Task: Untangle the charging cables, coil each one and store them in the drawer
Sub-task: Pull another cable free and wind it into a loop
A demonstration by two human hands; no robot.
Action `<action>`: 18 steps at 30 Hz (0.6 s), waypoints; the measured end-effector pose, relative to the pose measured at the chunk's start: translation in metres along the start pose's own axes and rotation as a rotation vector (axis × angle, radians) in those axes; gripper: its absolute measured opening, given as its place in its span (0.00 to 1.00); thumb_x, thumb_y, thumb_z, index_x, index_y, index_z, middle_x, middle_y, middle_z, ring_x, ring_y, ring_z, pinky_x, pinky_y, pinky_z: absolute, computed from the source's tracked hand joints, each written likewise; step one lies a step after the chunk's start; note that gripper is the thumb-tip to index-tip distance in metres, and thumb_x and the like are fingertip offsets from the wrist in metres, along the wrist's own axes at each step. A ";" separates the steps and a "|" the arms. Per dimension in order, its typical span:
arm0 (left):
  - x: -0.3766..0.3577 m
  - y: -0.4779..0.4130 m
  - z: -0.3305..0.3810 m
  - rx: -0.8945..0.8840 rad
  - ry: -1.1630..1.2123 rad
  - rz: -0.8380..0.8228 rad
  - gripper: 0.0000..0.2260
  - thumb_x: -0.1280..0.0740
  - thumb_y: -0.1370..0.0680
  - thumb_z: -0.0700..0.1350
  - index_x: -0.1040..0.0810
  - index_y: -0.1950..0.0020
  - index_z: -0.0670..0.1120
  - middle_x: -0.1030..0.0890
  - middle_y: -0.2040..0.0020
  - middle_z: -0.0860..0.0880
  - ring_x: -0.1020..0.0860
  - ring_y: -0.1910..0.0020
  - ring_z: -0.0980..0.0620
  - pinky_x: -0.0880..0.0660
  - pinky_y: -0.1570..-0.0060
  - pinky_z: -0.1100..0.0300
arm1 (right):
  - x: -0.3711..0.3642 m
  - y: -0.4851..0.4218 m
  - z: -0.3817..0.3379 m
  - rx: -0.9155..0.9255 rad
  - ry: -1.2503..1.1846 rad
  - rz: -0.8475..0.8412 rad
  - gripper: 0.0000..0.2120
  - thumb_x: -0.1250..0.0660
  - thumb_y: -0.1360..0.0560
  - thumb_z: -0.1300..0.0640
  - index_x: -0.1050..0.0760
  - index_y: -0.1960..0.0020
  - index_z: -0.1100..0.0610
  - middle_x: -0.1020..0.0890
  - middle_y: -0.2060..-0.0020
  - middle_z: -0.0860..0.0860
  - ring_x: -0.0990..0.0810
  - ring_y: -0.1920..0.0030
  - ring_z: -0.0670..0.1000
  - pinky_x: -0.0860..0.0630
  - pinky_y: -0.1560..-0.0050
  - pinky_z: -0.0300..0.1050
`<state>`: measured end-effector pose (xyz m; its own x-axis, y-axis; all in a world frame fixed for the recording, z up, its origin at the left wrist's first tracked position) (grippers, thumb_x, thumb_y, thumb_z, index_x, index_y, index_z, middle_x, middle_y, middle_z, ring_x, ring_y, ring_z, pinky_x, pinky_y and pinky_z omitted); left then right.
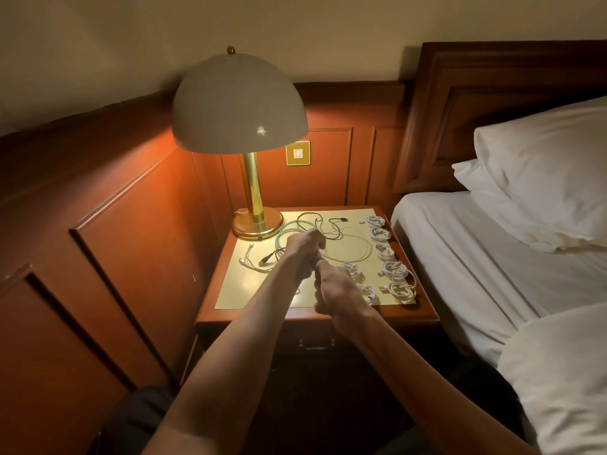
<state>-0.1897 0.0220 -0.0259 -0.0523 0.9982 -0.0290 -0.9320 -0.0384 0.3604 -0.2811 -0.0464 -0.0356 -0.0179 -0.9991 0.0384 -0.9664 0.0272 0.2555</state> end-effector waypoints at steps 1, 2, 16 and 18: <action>-0.002 0.000 0.001 0.001 0.005 0.002 0.10 0.38 0.31 0.32 0.34 0.68 0.44 0.41 0.73 0.49 0.43 0.77 0.54 0.45 0.78 0.64 | 0.000 0.001 -0.001 -0.002 -0.032 -0.002 0.19 0.49 0.15 0.49 0.29 0.56 0.59 0.39 0.72 0.48 0.41 0.73 0.47 0.36 0.77 0.39; -0.002 -0.001 0.000 0.009 0.004 0.005 0.10 0.38 0.31 0.32 0.34 0.68 0.44 0.41 0.73 0.49 0.43 0.77 0.53 0.45 0.78 0.64 | 0.003 0.001 -0.001 0.003 -0.034 -0.009 0.19 0.49 0.15 0.48 0.30 0.56 0.58 0.39 0.72 0.48 0.41 0.73 0.47 0.37 0.77 0.39; -0.001 -0.006 -0.018 0.025 0.112 -0.170 0.21 0.29 0.24 0.53 0.31 0.73 0.47 0.36 0.75 0.50 0.40 0.79 0.54 0.40 0.77 0.62 | 0.040 0.002 0.009 0.036 0.227 -0.040 0.19 0.47 0.16 0.46 0.30 0.57 0.57 0.33 0.70 0.49 0.35 0.71 0.47 0.36 0.70 0.44; -0.002 -0.009 -0.023 0.048 0.158 -0.180 0.23 0.33 0.22 0.59 0.31 0.72 0.48 0.33 0.75 0.51 0.37 0.78 0.54 0.37 0.74 0.60 | 0.054 -0.007 0.010 0.080 0.425 0.066 0.18 0.44 0.17 0.45 0.26 0.55 0.56 0.25 0.67 0.48 0.25 0.66 0.49 0.26 0.66 0.46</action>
<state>-0.1889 0.0190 -0.0503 0.0547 0.9691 -0.2407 -0.9135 0.1459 0.3798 -0.2783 -0.1005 -0.0454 0.0102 -0.8928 0.4504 -0.9838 0.0718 0.1645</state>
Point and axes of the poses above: each hand's wrist, its own y-axis away from the middle knuckle, its own x-axis out of the back of the hand, z = x × y, the point moved 1 cm from there along -y, towards the middle knuckle
